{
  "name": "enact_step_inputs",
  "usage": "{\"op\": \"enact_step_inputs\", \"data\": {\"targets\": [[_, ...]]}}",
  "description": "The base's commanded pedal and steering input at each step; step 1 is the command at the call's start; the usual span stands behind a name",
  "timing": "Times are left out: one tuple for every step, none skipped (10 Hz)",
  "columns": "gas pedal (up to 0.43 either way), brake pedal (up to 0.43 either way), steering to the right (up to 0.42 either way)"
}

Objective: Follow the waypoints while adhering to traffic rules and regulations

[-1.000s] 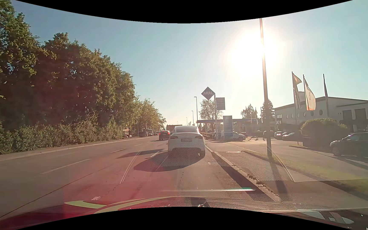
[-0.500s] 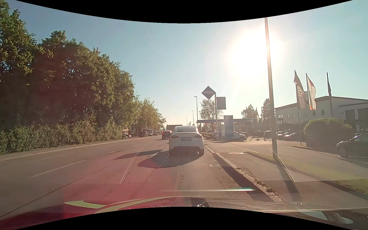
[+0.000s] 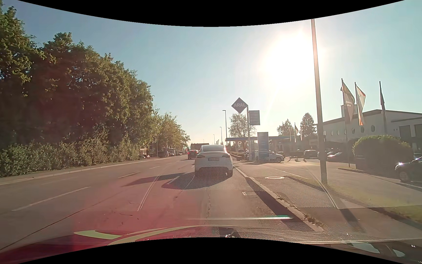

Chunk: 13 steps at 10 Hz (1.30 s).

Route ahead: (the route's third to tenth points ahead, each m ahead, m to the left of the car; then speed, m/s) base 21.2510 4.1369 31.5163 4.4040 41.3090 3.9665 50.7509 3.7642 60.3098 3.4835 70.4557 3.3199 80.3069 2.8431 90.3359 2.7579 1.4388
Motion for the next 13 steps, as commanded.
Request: {"op": "enact_step_inputs", "data": {"targets": [[0.0,0.0,-0.002],[0.0,0.0,-0.002],[0.0,0.0,-0.001],[0.0,0.0,-0.002],[0.0,0.0,-0.002],[0.0,0.0,-0.001],[0.0,0.0,-0.001],[0.0,0.0,-0.001],[0.0,0.0,-0.001],[0.0,0.0,-0.001],[0.0,0.0,-0.002],[0.0,0.0,-0.002],[0.0,0.0,-0.001]]}}
